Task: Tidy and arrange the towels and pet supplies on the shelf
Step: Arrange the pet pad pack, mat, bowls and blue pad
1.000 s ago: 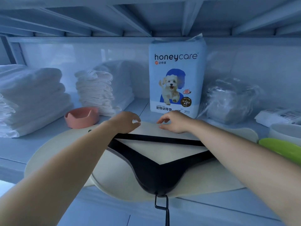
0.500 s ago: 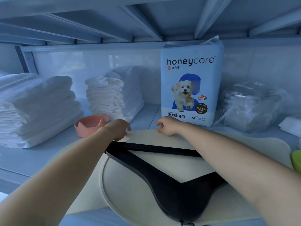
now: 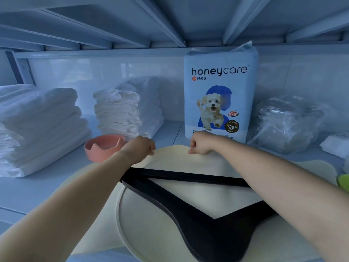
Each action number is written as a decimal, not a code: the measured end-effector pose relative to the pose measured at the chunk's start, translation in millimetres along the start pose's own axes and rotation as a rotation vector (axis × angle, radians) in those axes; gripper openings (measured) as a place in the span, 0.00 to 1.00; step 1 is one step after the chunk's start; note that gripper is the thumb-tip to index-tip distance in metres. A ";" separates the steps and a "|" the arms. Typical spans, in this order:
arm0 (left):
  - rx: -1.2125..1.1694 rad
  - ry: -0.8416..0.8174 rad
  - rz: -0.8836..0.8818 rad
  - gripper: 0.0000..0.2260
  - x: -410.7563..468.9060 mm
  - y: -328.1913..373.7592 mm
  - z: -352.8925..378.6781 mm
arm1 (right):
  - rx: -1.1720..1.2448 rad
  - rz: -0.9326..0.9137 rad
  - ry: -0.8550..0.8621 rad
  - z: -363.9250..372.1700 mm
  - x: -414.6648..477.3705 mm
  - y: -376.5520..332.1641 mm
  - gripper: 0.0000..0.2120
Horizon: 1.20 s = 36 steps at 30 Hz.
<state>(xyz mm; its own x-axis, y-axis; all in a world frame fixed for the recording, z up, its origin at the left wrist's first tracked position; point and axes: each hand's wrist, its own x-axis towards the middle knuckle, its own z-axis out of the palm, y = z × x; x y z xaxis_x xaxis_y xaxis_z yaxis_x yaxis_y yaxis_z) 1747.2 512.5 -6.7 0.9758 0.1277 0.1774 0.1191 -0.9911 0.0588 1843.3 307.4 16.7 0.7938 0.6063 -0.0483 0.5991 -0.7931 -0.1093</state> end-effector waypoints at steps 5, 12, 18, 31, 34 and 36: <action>-0.021 0.007 0.037 0.05 11.5 8.2 4.0 | -0.008 0.044 -0.004 1.9 0.6 10.8 0.16; -0.063 0.057 0.030 0.08 10.0 10.1 2.2 | -0.003 0.102 0.038 11.7 5.2 7.5 0.12; -0.147 0.111 0.088 0.10 -6.0 -17.3 -11.2 | 0.018 0.054 0.033 15.5 4.9 -8.3 0.14; -0.069 0.174 0.090 0.17 -33.7 -90.5 -30.8 | 0.018 -0.093 -0.028 19.9 17.0 -76.7 0.16; -0.060 0.075 0.041 0.19 -41.6 -106.8 -30.0 | 0.031 -0.114 -0.021 21.5 26.3 -95.6 0.18; -0.066 0.043 0.014 0.18 -45.2 -116.6 -27.6 | 0.037 -0.124 -0.009 23.9 33.4 -107.4 0.19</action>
<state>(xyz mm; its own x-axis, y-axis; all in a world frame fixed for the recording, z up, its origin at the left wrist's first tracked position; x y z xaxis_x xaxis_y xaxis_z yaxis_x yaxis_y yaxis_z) 1684.2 623.3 5.5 0.9684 0.1169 0.2202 0.0918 -0.9884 0.1208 1802.9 414.2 3.1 0.7125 0.7005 -0.0406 0.6886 -0.7092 -0.1514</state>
